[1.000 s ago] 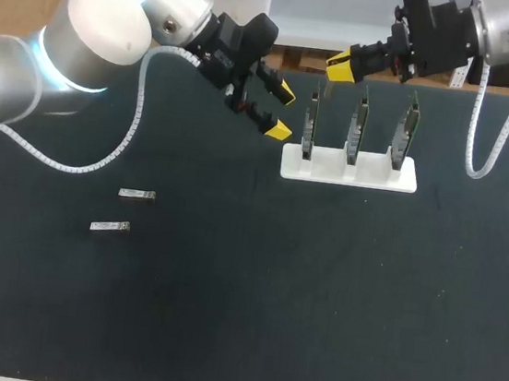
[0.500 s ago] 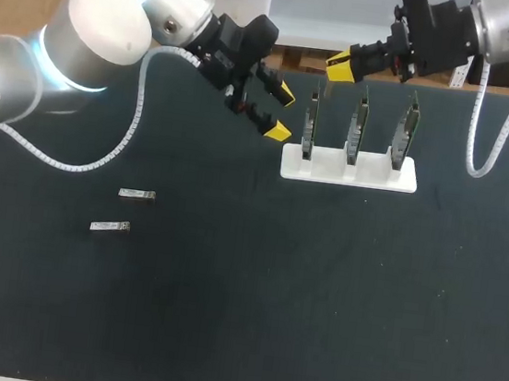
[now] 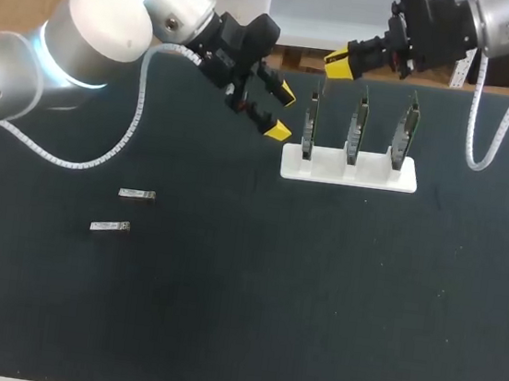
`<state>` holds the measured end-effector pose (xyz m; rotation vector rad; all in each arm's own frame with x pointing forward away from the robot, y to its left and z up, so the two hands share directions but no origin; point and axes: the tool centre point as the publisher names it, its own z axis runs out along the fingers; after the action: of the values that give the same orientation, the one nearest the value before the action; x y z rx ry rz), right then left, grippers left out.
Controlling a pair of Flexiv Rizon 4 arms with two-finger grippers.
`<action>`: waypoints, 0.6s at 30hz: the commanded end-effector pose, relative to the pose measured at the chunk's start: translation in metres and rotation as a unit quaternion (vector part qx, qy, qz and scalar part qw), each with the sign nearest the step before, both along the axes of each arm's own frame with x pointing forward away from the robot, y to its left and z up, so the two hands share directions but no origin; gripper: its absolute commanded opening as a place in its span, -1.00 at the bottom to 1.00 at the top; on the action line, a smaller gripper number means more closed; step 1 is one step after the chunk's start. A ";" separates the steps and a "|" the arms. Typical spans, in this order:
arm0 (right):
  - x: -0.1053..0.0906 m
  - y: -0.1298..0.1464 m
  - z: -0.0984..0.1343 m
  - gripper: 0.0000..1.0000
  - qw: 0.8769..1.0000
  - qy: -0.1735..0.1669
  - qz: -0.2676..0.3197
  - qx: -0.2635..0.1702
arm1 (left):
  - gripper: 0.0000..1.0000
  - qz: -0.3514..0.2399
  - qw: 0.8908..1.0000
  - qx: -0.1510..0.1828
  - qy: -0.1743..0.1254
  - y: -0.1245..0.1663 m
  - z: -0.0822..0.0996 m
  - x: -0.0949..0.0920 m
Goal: Pick up the optical module with the left hand, and insert it into the network port with the right hand.
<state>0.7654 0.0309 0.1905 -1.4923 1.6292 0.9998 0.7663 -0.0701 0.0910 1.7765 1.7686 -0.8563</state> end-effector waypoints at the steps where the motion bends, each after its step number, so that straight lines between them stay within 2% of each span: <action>1: 0.008 0.006 0.000 -1.00 1.000 -0.001 0.004 -0.005 | 1.00 -0.002 1.000 0.002 0.002 -0.001 0.000 0.003; 18: 0.017 0.011 -0.015 -1.00 1.000 -0.003 -0.004 -0.009 | 1.00 -0.002 1.000 0.002 0.002 -0.001 0.000 0.003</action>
<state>0.7811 0.0409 0.1776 -1.5009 1.6418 0.9773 0.7674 -0.0706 0.0907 1.7781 1.7685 -0.8578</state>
